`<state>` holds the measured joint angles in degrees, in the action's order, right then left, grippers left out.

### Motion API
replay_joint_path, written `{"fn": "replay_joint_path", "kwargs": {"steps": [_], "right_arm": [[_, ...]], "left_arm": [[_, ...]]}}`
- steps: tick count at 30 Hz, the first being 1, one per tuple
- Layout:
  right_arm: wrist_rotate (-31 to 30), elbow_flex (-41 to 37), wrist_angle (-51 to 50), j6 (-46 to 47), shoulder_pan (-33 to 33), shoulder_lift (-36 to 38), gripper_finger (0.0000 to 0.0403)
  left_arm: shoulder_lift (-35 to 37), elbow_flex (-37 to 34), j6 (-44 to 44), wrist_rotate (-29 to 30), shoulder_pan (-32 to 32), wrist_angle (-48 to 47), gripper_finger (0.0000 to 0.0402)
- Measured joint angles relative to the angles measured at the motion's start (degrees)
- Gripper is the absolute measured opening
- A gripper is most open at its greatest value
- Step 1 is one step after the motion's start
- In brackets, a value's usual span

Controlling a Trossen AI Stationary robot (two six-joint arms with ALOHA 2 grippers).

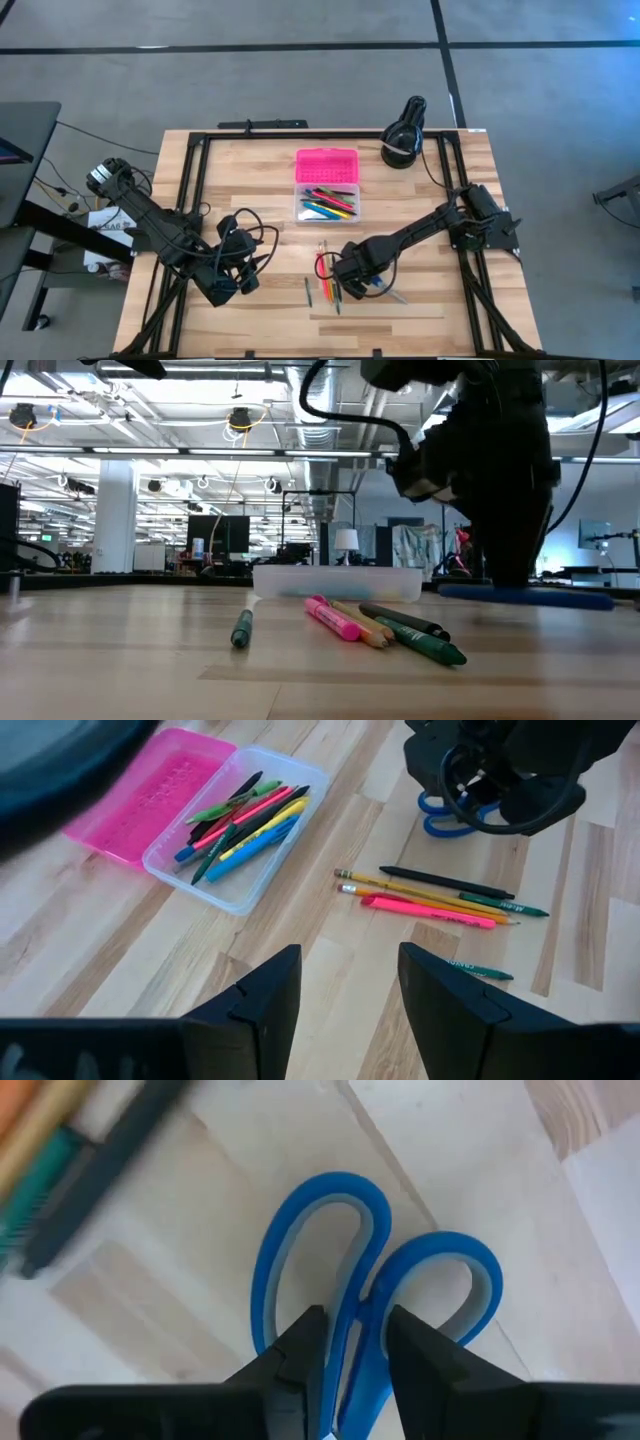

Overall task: Pick & place school supplies into a supply box
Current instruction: Put the blue scissors into the pink supply box

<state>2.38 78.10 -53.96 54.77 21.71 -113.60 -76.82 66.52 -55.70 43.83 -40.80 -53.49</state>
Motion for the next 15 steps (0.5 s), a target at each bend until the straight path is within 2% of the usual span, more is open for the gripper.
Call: {"fn": "replay_joint_path", "kwargs": {"steps": [11,15], "right_arm": [[0.3,9.2,-9.8,-6.6,-0.9,0.1,0.0077],[-1.9,13.8,-13.3,-10.7,-2.7,0.2,0.0077]], "left_arm": [[0.0,0.0,0.0,0.4,0.0,0.0,0.0164],[0.0,0.0,0.0,0.8,0.0,0.0,0.0164]]}}
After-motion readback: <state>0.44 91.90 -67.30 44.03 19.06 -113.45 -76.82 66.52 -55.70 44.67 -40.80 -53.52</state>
